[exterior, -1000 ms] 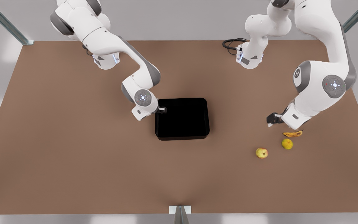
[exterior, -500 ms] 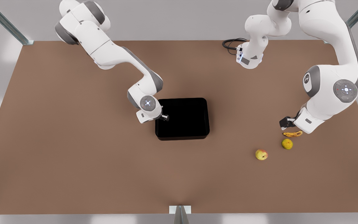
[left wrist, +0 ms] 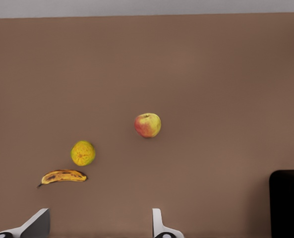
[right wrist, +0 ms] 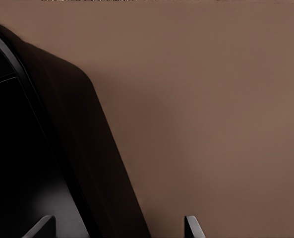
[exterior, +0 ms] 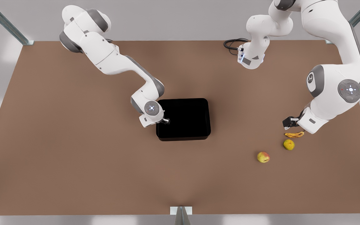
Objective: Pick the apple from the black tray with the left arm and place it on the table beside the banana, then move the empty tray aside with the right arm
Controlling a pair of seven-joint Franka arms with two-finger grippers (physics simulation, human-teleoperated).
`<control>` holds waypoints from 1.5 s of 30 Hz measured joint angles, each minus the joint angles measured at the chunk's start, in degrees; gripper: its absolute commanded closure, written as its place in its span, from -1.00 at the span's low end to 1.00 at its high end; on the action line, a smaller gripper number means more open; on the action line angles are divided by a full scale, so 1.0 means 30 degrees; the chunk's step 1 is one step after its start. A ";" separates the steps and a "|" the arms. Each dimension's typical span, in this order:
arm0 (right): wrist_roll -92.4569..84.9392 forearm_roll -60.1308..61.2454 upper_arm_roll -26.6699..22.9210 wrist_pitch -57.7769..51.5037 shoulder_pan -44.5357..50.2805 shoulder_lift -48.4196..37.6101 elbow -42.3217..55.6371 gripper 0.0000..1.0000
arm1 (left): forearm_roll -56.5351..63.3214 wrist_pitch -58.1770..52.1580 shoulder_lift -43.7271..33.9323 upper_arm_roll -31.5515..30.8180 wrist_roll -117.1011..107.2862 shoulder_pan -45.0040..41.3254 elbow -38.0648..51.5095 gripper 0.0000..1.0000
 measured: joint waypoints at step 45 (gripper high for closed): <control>-1.1571 0.3335 -1.0594 -0.8322 -0.1500 -0.5322 0.3168 0.84 | 0.0148 -0.0101 -0.0030 -0.0046 -0.0583 -0.0135 0.0076 -1.00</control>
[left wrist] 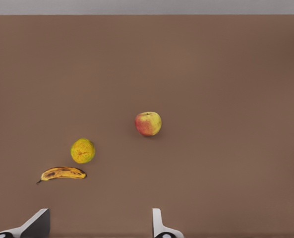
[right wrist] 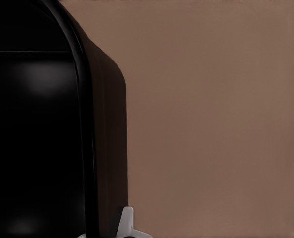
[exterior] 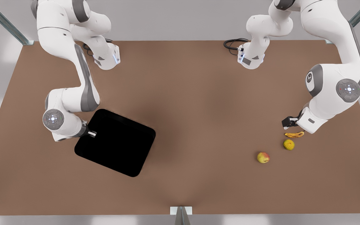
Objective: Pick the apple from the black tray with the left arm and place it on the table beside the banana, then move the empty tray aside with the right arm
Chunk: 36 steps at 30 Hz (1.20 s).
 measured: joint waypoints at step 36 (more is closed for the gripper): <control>-1.7360 0.0775 0.2852 -0.1938 -0.1844 -0.1195 0.4335 -1.00 | 0.0081 -0.0154 0.0323 0.0118 0.1169 0.0299 0.0892 -1.00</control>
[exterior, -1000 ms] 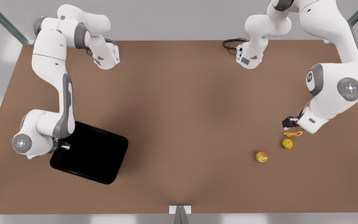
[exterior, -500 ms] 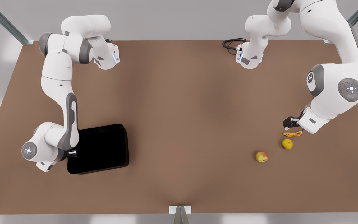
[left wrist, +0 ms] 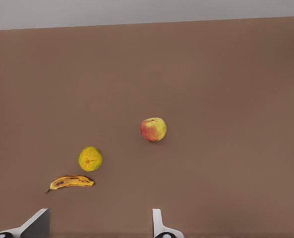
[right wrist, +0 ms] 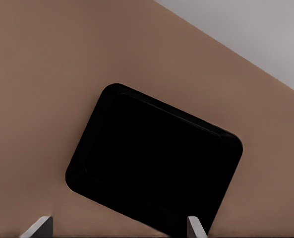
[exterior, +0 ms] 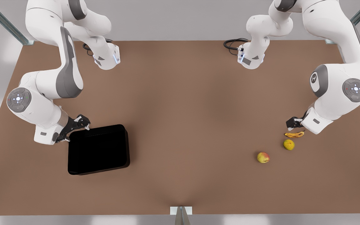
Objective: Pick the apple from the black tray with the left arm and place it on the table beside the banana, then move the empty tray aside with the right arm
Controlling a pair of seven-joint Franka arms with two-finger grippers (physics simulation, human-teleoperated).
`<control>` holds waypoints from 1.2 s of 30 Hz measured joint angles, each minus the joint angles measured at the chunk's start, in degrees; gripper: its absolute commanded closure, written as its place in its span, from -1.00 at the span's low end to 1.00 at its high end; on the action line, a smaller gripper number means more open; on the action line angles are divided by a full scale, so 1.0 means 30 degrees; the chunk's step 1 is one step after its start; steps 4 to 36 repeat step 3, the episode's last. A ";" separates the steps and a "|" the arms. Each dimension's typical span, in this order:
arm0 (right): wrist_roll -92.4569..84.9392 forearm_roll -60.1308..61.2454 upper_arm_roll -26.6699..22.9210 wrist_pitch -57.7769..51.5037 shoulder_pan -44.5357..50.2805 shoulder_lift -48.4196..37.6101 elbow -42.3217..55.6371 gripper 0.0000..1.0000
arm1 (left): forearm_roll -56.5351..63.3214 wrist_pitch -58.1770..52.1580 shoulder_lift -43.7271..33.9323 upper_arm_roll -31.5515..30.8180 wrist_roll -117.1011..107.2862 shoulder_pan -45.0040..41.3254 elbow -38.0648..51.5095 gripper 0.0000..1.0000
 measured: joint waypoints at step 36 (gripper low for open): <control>0.0543 -0.0162 0.0001 -0.0375 -0.0002 0.0003 -0.0003 -1.00 | -0.0008 -0.0225 0.0299 -0.0006 0.0042 0.0245 0.0642 -1.00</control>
